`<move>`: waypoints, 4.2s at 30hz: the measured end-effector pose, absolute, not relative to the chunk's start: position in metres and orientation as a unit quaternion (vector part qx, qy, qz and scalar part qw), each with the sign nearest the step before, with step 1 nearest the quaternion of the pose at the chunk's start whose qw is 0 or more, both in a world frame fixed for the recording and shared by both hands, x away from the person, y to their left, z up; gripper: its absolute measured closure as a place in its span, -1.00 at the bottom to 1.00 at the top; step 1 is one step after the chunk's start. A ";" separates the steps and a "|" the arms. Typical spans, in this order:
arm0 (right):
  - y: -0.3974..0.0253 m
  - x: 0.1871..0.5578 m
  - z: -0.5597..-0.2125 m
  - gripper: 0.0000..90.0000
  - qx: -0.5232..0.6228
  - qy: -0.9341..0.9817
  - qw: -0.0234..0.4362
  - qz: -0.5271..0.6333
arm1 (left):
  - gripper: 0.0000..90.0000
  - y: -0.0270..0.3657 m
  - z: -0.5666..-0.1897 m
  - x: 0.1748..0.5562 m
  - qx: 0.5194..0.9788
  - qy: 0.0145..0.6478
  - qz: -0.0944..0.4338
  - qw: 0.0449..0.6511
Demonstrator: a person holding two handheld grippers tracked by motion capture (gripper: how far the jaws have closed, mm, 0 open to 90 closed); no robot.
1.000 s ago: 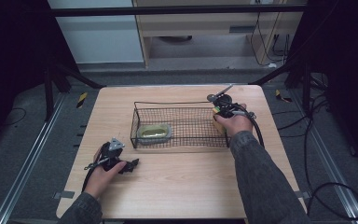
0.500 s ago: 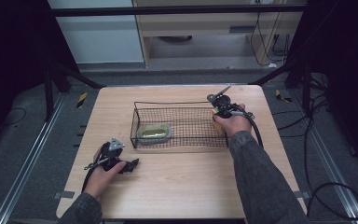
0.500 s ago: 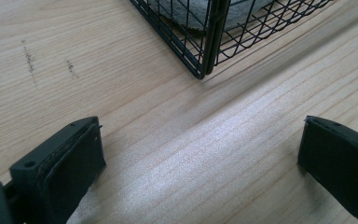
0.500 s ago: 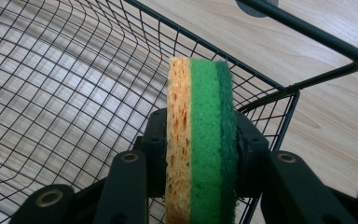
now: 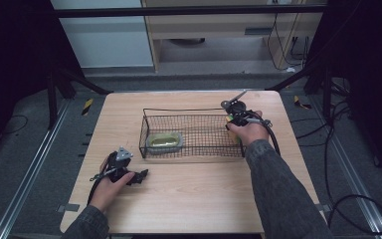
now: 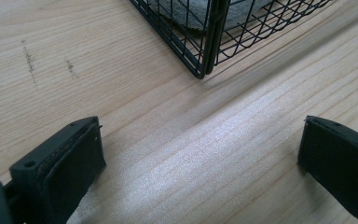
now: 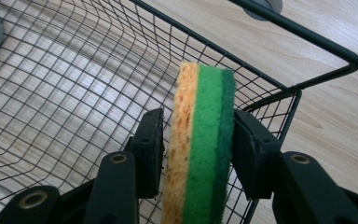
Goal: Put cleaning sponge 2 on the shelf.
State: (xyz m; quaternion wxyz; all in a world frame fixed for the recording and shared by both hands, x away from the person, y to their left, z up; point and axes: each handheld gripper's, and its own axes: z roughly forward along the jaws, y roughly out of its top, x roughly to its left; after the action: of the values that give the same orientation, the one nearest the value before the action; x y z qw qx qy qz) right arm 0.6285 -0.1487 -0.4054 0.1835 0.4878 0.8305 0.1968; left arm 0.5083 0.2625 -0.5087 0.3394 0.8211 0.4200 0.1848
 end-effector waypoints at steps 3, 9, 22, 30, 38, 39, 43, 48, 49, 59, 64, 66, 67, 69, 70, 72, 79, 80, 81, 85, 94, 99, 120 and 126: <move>-0.146 0.626 -0.403 0.26 0.484 0.832 0.181 0.202 | -1.00 0.262 -0.509 0.508 0.821 0.420 0.185 0.339; -0.142 0.622 -0.399 0.26 0.477 0.836 0.178 0.207 | -1.00 0.262 -0.509 0.508 0.821 0.420 0.185 0.339; -0.128 0.618 -0.402 0.22 0.464 0.846 0.165 0.203 | -1.00 0.263 -0.509 0.508 0.821 0.420 0.185 0.339; -0.120 0.617 -0.404 0.16 0.458 0.851 0.159 0.201 | -1.00 0.263 -0.509 0.508 0.821 0.420 0.184 0.340; -0.115 0.615 -0.405 0.02 0.451 0.857 0.155 0.197 | -1.00 0.263 -0.509 0.508 0.821 0.420 0.184 0.340; -0.114 0.615 -0.405 0.00 0.454 0.856 0.154 0.196 | -1.00 0.263 -0.509 0.508 0.821 0.420 0.184 0.340; -0.112 0.612 -0.404 -0.06 0.449 0.858 0.152 0.197 | -1.00 0.263 -0.509 0.508 0.821 0.420 0.184 0.340; -0.111 0.611 -0.403 -0.11 0.447 0.859 0.152 0.198 | -1.00 0.263 -0.509 0.508 0.821 0.420 0.184 0.340; -0.110 0.611 -0.403 -0.13 0.445 0.859 0.154 0.198 | -1.00 0.263 -0.509 0.508 0.821 0.420 0.184 0.340; -0.114 0.606 -0.400 -0.44 0.450 0.850 0.157 0.224 | -1.00 0.262 -0.509 0.508 0.820 0.421 0.184 0.341; -0.119 0.601 -0.395 -0.58 0.454 0.843 0.162 0.240 | -1.00 0.263 -0.509 0.508 0.823 0.418 0.183 0.338; -0.122 0.600 -0.392 -0.63 0.454 0.838 0.165 0.252 | -1.00 0.263 -0.508 0.509 0.823 0.417 0.184 0.338; -0.123 0.599 -0.391 -0.66 0.456 0.836 0.164 0.257 | -1.00 0.263 -0.508 0.509 0.823 0.417 0.184 0.338; -0.126 0.597 -0.388 -0.71 0.458 0.833 0.165 0.264 | -1.00 0.263 -0.508 0.509 0.823 0.417 0.184 0.337; -0.128 0.597 -0.387 -0.72 0.457 0.831 0.168 0.269 | -1.00 0.263 -0.508 0.509 0.823 0.417 0.184 0.337; -0.132 0.595 -0.384 -0.76 0.460 0.827 0.172 0.274 | -1.00 0.263 -0.508 0.509 0.823 0.417 0.184 0.338; -0.148 0.590 -0.377 -0.79 0.464 0.813 0.189 0.296 | -1.00 0.263 -0.508 0.509 0.823 0.417 0.184 0.337; -0.151 0.589 -0.376 -0.79 0.464 0.812 0.191 0.299 | -1.00 0.263 -0.508 0.509 0.823 0.417 0.184 0.337; -0.153 0.589 -0.376 -0.79 0.466 0.811 0.190 0.299 | -1.00 0.263 -0.508 0.509 0.823 0.417 0.184 0.337; -0.165 0.586 -0.376 -0.79 0.473 0.805 0.196 0.300 | -1.00 0.263 -0.508 0.509 0.823 0.417 0.184 0.337; -0.194 0.577 -0.377 -0.74 0.486 0.789 0.208 0.313 | -1.00 0.263 -0.508 0.509 0.823 0.417 0.184 0.338; -0.207 0.569 -0.376 -0.75 0.486 0.782 0.218 0.324 | -1.00 0.263 -0.508 0.509 0.823 0.417 0.184 0.338; -0.261 0.542 -0.393 -0.78 0.507 0.749 0.253 0.343 | -1.00 0.263 -0.508 0.509 0.823 0.417 0.184 0.338; -0.272 0.531 -0.406 -0.79 0.519 0.739 0.255 0.346 | -1.00 0.263 -0.508 0.509 0.823 0.418 0.184 0.338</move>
State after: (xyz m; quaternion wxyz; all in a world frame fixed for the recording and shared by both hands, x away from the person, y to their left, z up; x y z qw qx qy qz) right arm 0.5311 -0.2716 -0.4058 0.2554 0.5194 0.7387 0.3455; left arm 0.5085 0.2631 -0.5085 0.3375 0.8232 0.4176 0.1844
